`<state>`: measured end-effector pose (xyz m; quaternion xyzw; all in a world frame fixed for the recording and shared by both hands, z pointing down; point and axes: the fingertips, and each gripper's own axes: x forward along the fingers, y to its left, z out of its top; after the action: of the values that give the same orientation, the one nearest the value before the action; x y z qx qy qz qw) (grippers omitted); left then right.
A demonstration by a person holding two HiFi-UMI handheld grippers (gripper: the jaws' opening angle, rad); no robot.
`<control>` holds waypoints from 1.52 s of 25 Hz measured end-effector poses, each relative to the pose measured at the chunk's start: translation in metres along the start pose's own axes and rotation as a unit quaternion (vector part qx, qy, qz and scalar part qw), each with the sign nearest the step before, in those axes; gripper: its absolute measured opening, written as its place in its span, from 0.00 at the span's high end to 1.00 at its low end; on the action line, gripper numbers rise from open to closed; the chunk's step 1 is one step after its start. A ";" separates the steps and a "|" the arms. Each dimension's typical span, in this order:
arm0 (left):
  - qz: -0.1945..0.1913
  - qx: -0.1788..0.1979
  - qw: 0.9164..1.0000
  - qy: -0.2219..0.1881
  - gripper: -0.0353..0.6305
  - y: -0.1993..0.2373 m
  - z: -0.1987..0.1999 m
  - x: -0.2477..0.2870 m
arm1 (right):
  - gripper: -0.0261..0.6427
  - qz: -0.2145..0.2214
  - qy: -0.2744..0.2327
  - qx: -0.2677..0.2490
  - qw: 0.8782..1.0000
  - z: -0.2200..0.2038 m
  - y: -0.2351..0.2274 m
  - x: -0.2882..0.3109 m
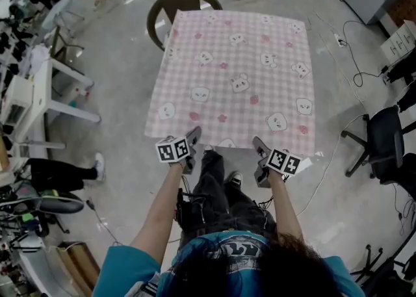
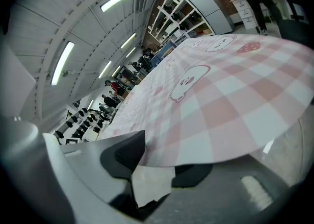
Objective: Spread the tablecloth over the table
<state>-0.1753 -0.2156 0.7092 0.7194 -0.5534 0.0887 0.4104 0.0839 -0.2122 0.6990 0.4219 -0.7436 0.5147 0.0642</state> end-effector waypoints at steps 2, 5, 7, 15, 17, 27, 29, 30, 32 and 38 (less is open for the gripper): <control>0.016 0.001 1.000 -0.006 0.57 0.004 0.000 -0.004 | 0.71 -0.010 0.009 -0.010 1.000 -0.008 -0.004 -0.005; 0.019 0.018 1.000 0.003 0.56 0.001 -0.008 -0.014 | 0.70 -0.006 0.015 -0.007 1.000 -0.020 -0.005 -0.017; 0.018 0.037 0.999 0.006 0.56 -0.005 -0.010 -0.023 | 0.70 -0.002 0.016 -0.006 1.000 -0.023 -0.003 -0.025; 0.008 0.068 0.998 0.016 0.58 -0.019 -0.005 -0.048 | 0.70 0.013 0.009 -0.010 1.000 -0.027 0.012 -0.038; 0.006 0.065 0.998 0.011 0.58 -0.021 0.001 -0.054 | 0.70 0.015 0.008 -0.011 1.000 -0.028 0.018 -0.040; -0.018 0.083 0.996 -0.022 0.60 -0.051 0.011 -0.082 | 0.73 0.060 -0.030 -0.042 0.997 -0.017 0.060 -0.052; -0.034 0.092 0.994 -0.041 0.66 -0.060 0.018 -0.094 | 0.74 0.069 -0.033 -0.059 0.995 -0.017 0.074 -0.052; -0.044 0.097 0.993 -0.046 0.66 -0.063 0.022 -0.100 | 0.75 0.072 -0.037 -0.067 0.994 -0.016 0.082 -0.052; -0.066 0.115 0.990 -0.054 0.66 -0.069 0.031 -0.113 | 0.76 0.077 -0.051 -0.077 0.993 -0.016 0.100 -0.051; -0.131 0.140 0.977 -0.097 0.72 -0.078 0.051 -0.161 | 0.76 0.087 -0.081 -0.108 0.987 -0.033 0.157 -0.058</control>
<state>-0.1844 -0.1305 0.5441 0.8411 -0.4736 0.0399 0.2581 0.0004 -0.1352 0.5716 0.3861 -0.8318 0.3988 0.0041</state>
